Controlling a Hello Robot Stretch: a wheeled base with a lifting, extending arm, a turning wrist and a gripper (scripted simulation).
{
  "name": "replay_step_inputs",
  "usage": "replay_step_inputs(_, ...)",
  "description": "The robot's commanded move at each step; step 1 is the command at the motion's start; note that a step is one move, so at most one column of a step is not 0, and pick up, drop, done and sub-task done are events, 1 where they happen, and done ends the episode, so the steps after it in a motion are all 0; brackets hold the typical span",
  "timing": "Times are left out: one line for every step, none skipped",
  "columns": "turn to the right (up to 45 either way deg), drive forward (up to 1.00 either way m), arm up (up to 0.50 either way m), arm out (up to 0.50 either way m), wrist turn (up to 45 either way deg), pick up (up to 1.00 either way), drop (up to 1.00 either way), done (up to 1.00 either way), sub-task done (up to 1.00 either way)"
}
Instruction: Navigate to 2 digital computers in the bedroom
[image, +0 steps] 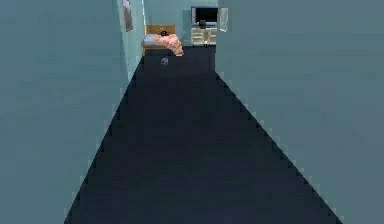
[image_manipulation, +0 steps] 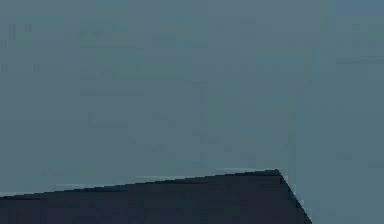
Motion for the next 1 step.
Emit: replay_step_inputs(0.0,1.00,0.00,0.00,0.0,0.00,0.00,0.00,0.00)
